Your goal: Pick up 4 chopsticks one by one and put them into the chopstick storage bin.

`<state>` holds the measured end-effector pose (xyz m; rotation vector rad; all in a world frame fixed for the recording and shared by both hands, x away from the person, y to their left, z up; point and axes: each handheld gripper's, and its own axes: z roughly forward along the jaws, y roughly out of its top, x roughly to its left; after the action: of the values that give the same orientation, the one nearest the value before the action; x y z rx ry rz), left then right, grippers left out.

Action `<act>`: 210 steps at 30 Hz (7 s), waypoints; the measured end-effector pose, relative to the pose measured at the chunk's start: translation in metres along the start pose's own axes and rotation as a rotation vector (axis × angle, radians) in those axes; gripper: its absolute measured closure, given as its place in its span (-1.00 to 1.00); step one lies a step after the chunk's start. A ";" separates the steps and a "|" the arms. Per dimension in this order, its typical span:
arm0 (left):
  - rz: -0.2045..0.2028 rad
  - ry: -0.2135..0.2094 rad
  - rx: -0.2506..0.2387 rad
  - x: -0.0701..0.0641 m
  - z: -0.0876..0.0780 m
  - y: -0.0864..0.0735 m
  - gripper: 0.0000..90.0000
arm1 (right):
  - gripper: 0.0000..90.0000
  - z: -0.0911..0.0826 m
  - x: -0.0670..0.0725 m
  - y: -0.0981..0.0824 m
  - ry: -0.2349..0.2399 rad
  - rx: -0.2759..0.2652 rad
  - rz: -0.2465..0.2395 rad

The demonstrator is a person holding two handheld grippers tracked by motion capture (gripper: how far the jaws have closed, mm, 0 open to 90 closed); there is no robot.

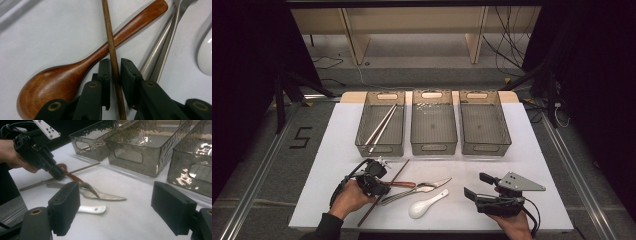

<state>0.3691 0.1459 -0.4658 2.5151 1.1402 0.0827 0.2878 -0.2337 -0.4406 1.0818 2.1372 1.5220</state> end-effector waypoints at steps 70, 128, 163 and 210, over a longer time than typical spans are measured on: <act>0.033 0.007 -0.162 0.003 -0.048 0.010 0.88 | -0.47 0.001 0.000 0.000 -0.001 0.001 -0.001; -0.018 0.101 -0.390 0.067 -0.088 0.098 0.88 | -0.47 0.001 -0.001 -0.001 -0.004 0.005 0.006; -0.034 0.197 -0.422 0.116 -0.070 0.138 0.88 | -0.47 0.001 -0.002 -0.001 0.000 0.004 0.010; -0.182 0.143 -0.411 0.124 -0.059 0.123 0.10 | -0.47 0.002 -0.002 -0.001 0.003 0.004 0.010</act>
<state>0.5278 0.1816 -0.3792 2.0632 1.2554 0.4103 0.2895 -0.2342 -0.4427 1.0943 2.1410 1.5246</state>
